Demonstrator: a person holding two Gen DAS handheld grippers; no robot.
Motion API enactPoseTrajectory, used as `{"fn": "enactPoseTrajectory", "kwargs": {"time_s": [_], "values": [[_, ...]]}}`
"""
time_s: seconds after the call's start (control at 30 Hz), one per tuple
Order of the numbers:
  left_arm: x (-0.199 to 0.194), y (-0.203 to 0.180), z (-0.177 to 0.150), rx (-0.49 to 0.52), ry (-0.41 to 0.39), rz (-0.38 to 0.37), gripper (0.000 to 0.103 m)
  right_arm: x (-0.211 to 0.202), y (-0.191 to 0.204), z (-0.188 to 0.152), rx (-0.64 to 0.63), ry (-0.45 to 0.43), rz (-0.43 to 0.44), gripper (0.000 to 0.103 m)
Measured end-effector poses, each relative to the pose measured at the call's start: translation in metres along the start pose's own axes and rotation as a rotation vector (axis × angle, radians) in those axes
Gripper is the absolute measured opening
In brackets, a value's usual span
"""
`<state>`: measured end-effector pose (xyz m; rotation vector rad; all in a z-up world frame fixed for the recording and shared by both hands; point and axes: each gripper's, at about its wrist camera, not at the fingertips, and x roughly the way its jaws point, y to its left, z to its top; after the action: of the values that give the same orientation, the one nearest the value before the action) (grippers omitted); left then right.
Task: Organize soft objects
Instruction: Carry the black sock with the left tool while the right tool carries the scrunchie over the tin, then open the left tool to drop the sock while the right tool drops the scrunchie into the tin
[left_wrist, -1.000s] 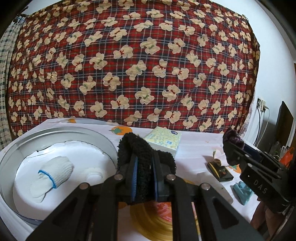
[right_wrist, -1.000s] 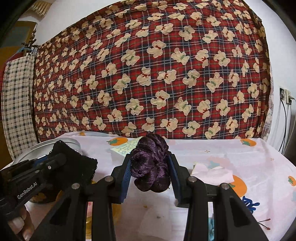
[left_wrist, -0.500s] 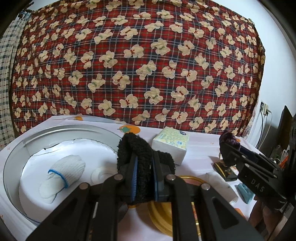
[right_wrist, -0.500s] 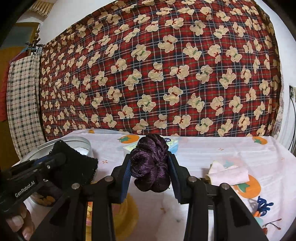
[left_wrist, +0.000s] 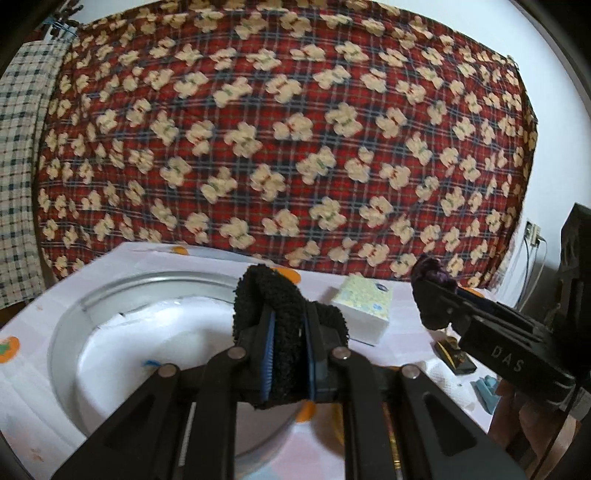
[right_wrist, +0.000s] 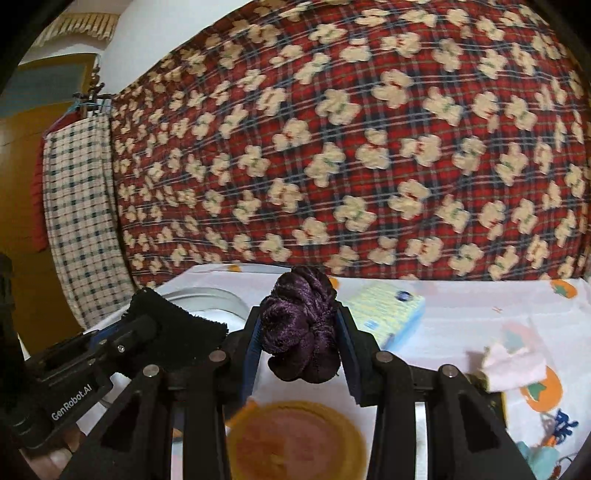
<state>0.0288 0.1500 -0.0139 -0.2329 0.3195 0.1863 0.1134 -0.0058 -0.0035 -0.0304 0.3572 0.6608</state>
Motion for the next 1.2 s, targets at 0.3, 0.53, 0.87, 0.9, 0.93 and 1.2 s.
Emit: {"fn": "enactPoseTrajectory", "kwargs": {"time_s": [0.3,0.53,0.87,0.9,0.93,1.2], "values": [[-0.004,0.060,0.024,-0.061,0.027,0.081,0.012,0.032,0.054,0.020,-0.059,0.075,0.108,0.042],[0.011,0.111,0.027,-0.100,0.090,0.181,0.012,0.075,0.089,0.016,-0.097,0.206,0.144,0.042],[0.030,0.147,0.021,-0.129,0.149,0.250,0.012,0.118,0.102,-0.005,-0.109,0.363,0.133,0.042],[0.032,0.149,0.019,-0.133,0.155,0.254,0.013,0.120,0.103,-0.006,-0.105,0.373,0.141,0.044],[0.033,0.150,0.018,-0.138,0.158,0.255,0.017,0.122,0.104,-0.008,-0.102,0.388,0.153,0.049],[0.021,0.158,0.015,-0.180,0.131,0.309,0.079,0.093,0.096,-0.013,-0.118,0.332,0.133,0.072]]}}
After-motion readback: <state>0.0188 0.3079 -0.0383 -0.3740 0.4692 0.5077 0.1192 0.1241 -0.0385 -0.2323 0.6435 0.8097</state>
